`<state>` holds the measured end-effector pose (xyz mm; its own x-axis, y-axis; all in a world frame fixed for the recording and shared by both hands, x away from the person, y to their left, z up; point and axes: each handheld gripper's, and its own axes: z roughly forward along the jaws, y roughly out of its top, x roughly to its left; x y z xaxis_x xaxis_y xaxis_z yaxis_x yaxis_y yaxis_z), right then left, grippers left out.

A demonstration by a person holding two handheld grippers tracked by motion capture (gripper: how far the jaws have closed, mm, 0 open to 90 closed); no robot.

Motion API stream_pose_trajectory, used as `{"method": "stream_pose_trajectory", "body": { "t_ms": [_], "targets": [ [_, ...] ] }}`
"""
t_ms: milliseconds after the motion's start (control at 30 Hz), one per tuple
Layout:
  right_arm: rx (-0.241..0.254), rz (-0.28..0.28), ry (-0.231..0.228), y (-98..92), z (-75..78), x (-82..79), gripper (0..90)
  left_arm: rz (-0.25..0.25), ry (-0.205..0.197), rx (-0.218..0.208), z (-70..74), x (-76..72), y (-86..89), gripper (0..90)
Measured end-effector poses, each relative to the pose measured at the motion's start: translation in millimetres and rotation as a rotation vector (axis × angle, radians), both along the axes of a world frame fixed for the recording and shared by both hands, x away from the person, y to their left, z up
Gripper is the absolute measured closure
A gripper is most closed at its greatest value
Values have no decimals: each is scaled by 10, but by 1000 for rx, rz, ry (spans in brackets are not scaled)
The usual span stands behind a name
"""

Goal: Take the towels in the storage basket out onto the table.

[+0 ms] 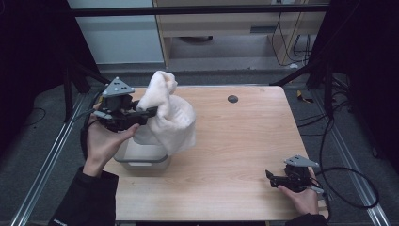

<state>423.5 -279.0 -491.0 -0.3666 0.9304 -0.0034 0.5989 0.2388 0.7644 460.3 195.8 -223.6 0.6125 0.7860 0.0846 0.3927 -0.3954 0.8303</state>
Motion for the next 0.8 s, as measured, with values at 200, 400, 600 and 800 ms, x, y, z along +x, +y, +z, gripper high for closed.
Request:
{"method": "stream_pose_trajectory", "body": {
  "t_ms": [200, 400, 600, 800],
  "targets": [
    [8, -2, 4, 0, 11, -6, 88, -38, -9, 16, -25, 33, -223, 575],
    [8, -1, -10, -22, 13, -15, 88, -62, 4, 7, -82, 40, -384, 574],
    [9, -2, -16, -39, 8, -17, 88, -88, 22, 20, -192, 82, -552, 574],
    [16, -5, -16, -42, 15, -28, 88, -115, 31, 32, -265, 99, -711, 574]
  ]
}}
